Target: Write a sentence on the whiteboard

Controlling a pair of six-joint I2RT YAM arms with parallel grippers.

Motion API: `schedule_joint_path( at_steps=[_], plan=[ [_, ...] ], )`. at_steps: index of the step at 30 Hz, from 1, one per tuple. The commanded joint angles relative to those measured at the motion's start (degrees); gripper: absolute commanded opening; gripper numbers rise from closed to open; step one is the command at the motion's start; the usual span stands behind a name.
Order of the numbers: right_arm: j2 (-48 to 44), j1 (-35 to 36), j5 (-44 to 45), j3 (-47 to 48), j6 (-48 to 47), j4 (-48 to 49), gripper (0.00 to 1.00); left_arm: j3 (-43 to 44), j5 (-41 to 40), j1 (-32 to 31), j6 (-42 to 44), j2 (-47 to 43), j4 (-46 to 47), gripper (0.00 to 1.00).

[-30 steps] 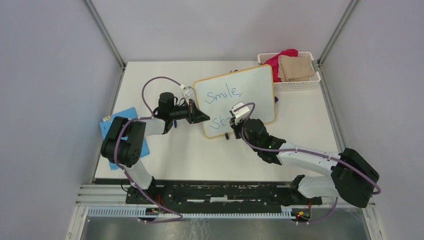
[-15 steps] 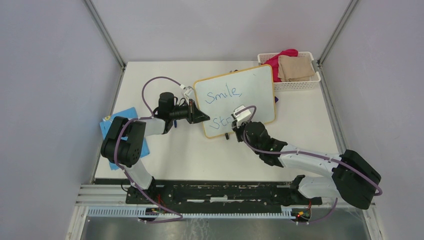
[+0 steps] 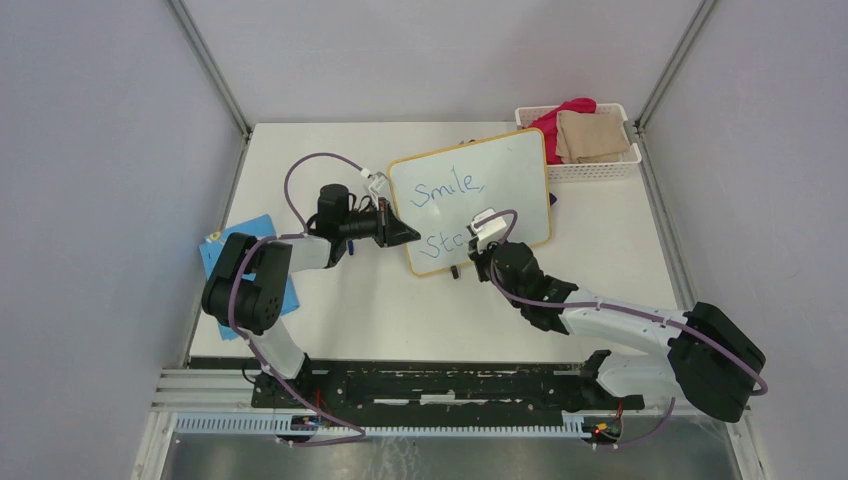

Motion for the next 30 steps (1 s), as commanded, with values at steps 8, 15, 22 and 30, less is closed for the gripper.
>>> schedule_joint_path(
  at_steps=[8, 15, 22, 30],
  plan=[
    [0.2, -0.8, 2.2, 5.1, -1.2, 1.6, 0.00, 0.5, -4.9, 0.0, 3.1, -0.2, -3.9, 0.02],
    [1.2, -0.8, 1.5, 5.5, -1.3, 1.7, 0.00, 0.5, -4.9, -0.1, 3.1, -0.3, -3.9, 0.02],
    [0.8, -0.8, 1.6, 3.8, -0.9, 1.6, 0.00, 0.4, -4.9, -0.1, 3.1, -0.3, -3.9, 0.02],
    [-0.4, -0.8, 1.2, 0.4, 0.4, 1.5, 0.00, 0.4, -4.9, -0.1, 3.1, -0.3, -3.9, 0.02]
  ],
)
